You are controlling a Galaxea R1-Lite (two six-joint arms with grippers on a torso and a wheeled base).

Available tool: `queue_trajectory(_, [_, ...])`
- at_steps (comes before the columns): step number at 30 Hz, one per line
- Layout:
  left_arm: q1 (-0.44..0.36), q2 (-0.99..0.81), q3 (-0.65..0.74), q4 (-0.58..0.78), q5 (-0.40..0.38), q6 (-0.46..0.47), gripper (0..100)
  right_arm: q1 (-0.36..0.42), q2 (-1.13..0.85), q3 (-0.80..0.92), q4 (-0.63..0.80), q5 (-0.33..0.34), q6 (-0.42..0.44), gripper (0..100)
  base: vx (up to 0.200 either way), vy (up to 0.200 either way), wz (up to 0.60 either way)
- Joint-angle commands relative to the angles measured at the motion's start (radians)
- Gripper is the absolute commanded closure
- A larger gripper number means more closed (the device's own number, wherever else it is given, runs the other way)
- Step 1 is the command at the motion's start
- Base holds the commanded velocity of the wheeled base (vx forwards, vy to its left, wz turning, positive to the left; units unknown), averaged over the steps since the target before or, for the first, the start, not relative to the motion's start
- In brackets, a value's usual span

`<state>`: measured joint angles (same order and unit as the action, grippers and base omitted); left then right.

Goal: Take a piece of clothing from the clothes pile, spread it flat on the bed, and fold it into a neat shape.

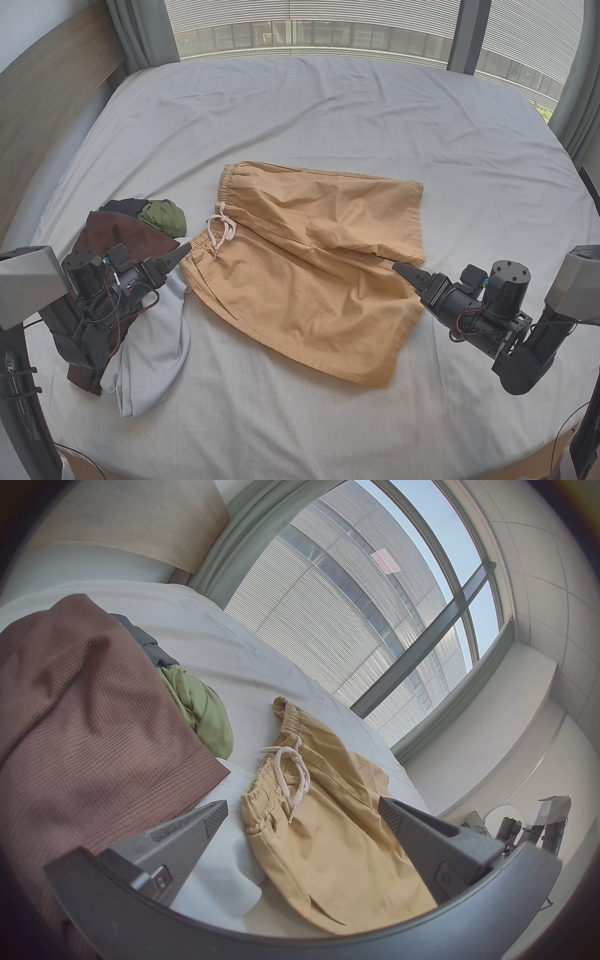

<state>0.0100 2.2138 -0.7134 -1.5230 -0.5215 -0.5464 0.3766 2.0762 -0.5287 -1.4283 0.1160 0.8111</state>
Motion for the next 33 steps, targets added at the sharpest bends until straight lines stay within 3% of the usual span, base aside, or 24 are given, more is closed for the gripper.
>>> queue_trajectory(1, [-0.015, 0.021, -0.029, 0.003, 0.001, -0.015, 0, -0.001, -0.002, 0.006, -0.009, 0.001, 0.0, 0, 0.0, 0.0, 0.0])
queue_trajectory(9, [-0.036, 0.098, -0.097, -0.002, 0.07, -0.02, 0, -0.002, -0.002, 0.023, -0.037, 0.001, 0.0, 0, 0.0, 0.0, 0.0])
queue_trajectory(22, [-0.067, 0.135, -0.143, -0.008, 0.089, -0.02, 0, -0.001, 0.001, 0.026, -0.07, 0.001, 0.0, 0, 0.0, 0.0, 0.0])
queue_trajectory(23, [-0.068, 0.144, -0.152, -0.008, 0.109, -0.02, 100, -0.001, 0.001, 0.033, -0.075, 0.002, 0.0, 0, 0.0, 0.0, 0.0])
queue_trajectory(28, [-0.067, 0.152, -0.158, -0.011, 0.117, -0.02, 100, -0.002, 0.004, 0.053, -0.11, 0.004, -0.007, 0, 0.0, 0.0, 0.0])
queue_trajectory(33, [-0.061, 0.149, -0.166, -0.011, 0.117, -0.02, 100, 0.004, 0.004, 0.127, -0.109, 0.033, -0.081, 0, 0.0, 0.0, 0.0])
